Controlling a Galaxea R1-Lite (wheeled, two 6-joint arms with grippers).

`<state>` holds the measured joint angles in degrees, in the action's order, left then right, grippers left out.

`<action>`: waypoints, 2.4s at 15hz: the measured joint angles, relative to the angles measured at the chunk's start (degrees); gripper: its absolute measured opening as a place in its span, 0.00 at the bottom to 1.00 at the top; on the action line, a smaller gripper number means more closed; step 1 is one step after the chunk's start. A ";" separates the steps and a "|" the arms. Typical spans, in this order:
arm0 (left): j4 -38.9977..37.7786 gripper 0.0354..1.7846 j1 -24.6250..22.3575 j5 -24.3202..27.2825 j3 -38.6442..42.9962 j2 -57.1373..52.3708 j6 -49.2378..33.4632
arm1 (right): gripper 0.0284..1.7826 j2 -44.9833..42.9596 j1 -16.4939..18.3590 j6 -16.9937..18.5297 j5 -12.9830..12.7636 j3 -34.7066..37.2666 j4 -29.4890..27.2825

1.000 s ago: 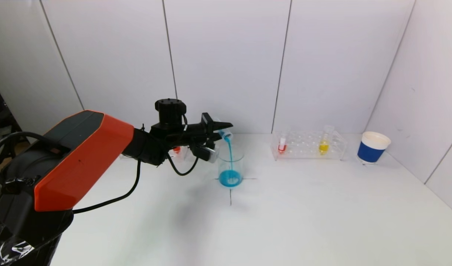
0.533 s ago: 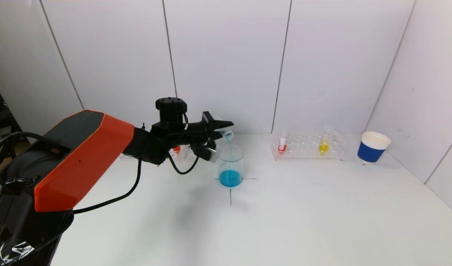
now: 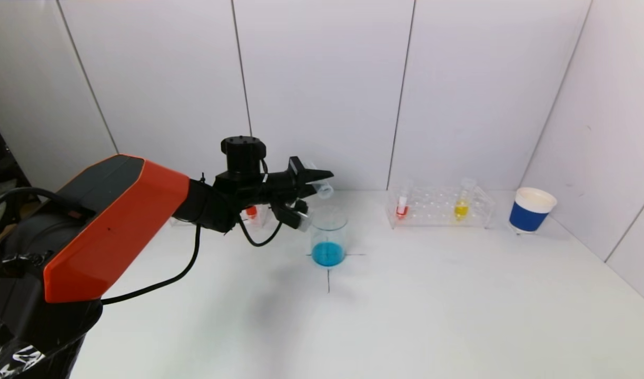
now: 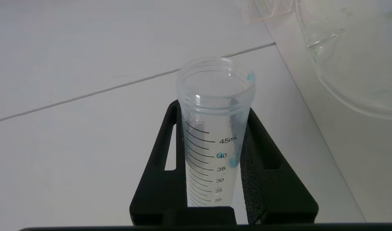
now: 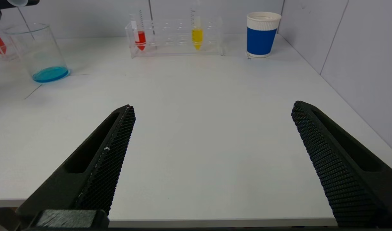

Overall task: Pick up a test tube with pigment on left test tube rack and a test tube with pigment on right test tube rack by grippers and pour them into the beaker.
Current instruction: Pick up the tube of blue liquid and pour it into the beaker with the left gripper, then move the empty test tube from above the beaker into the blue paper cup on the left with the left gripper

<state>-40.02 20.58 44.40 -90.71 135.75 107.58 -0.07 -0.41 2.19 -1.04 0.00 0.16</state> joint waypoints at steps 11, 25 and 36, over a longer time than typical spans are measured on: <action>-0.38 0.26 0.30 -0.61 0.00 -0.65 0.77 | 1.00 0.00 0.00 0.00 -0.01 0.00 0.00; -13.80 0.26 -0.38 -39.74 -7.03 -7.39 -46.86 | 1.00 0.00 0.00 0.00 -0.01 0.00 0.00; -12.90 0.26 -15.62 -81.32 -12.57 -17.87 -70.71 | 1.00 0.00 0.00 -0.02 -0.01 0.00 0.00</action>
<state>-52.92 4.96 -36.93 -103.28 117.88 36.88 -0.07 -0.41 2.17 -1.05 0.00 0.16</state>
